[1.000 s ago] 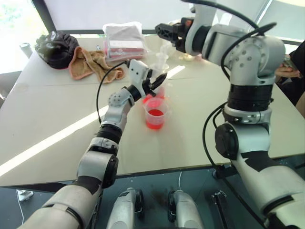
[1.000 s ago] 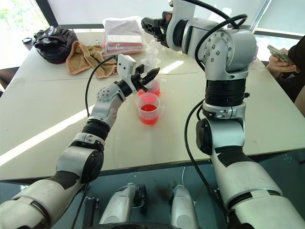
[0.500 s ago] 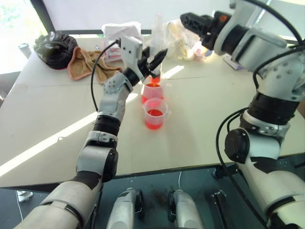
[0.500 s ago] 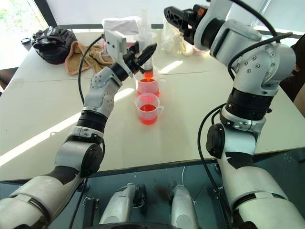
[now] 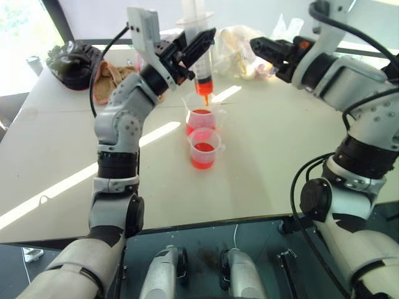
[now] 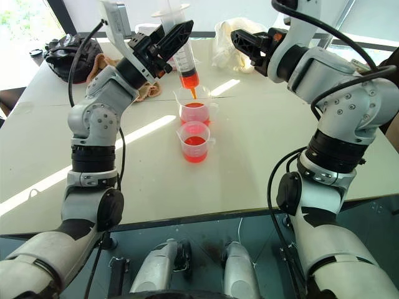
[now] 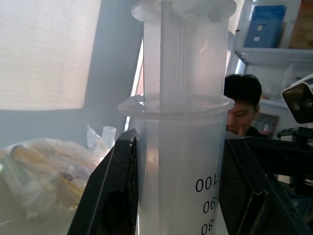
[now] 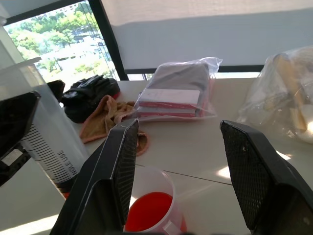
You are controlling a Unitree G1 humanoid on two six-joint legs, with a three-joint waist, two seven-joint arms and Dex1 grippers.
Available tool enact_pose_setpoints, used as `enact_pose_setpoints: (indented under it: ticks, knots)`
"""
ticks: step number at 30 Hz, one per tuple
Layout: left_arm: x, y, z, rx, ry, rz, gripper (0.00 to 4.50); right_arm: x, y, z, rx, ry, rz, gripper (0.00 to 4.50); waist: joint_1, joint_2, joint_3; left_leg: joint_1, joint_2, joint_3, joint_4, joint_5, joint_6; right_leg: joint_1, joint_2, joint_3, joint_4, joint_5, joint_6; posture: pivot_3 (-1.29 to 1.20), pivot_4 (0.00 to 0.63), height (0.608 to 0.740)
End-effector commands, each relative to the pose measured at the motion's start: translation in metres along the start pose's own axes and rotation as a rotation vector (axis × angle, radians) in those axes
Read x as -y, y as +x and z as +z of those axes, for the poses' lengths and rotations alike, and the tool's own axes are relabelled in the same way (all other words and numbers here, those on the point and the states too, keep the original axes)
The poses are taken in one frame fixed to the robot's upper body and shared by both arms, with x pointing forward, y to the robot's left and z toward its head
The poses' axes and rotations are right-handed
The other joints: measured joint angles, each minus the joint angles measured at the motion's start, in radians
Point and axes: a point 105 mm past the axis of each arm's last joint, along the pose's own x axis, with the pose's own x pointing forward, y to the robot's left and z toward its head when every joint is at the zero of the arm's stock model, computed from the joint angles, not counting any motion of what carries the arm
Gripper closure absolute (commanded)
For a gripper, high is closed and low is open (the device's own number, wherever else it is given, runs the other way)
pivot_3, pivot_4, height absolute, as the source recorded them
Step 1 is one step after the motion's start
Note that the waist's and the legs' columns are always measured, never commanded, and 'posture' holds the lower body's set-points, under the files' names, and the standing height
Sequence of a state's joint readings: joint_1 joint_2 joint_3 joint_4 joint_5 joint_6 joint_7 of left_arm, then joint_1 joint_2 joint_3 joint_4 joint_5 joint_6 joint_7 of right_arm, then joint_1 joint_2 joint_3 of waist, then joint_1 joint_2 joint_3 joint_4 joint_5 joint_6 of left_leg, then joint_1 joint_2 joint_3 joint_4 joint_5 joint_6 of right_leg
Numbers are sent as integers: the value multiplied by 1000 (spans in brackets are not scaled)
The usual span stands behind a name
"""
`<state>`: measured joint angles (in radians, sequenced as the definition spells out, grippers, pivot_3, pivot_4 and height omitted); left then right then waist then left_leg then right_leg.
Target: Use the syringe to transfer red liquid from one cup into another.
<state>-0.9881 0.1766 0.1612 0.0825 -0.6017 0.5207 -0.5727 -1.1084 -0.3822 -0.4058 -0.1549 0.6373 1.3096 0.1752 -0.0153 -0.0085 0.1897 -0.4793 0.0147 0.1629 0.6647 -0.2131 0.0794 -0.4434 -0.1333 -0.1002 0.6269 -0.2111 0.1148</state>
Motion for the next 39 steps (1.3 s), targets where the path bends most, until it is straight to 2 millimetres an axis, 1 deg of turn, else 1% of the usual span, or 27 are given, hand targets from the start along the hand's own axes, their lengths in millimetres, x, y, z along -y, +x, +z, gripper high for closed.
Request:
enact_pose_setpoints:
  ticks: [1,5,9,13,16,18,23,27,30,39]
  knots:
    - [26,-4,-6,-28,75,-106,2970,-3,-16,20,65,-36,14,1792,1,0,0,0,0,0,0,0,0,0,0,0,0,0,0,0,150,740]
    - [30,-14,-27,-81,125,-136,2970,-8,-27,23,53,-57,42,1792,3,0,0,0,0,0,0,-1,-2,0,0,0,-1,0,0,0,150,740]
    - [25,-20,-44,-118,164,-138,2970,-17,-32,22,38,-74,80,1792,0,0,0,0,0,0,0,-2,-3,-1,0,0,-2,0,0,0,150,740]
    - [22,-25,-57,-144,178,-146,2970,-36,-34,21,13,-66,171,1792,1,0,0,0,0,0,0,-2,-3,-1,-1,0,-2,0,0,0,150,740]
    - [22,-26,-59,-147,184,-152,2970,-52,-36,17,-15,-73,247,1792,1,0,0,0,0,0,0,-2,-3,-1,-1,0,-2,0,-1,0,150,740]
    - [23,-27,-60,-148,185,-154,2970,-61,-36,9,-33,-86,279,1792,2,0,0,0,0,0,0,-2,-3,-1,-1,0,-2,0,-1,0,150,740]
    - [24,-29,-63,-156,190,-156,2970,-69,-33,3,-33,-38,329,1792,2,0,0,0,0,0,0,-2,-3,-1,-1,0,-2,0,-1,0,150,740]
    - [24,-29,-64,-157,191,-155,2970,-75,-32,-1,-40,-38,348,1792,2,0,0,0,0,0,0,-2,-3,-1,-1,0,-2,0,-1,0,150,740]
    - [25,-28,-64,-159,196,-157,2970,-79,-28,-6,-52,-15,365,1792,2,0,0,0,0,0,0,-2,-3,-1,-1,0,-2,0,-1,0,150,740]
    - [26,-26,-62,-157,201,-158,2970,-86,-22,-14,-77,16,402,1792,2,0,0,0,0,0,0,-2,-3,-1,-1,0,-2,0,-1,0,150,740]
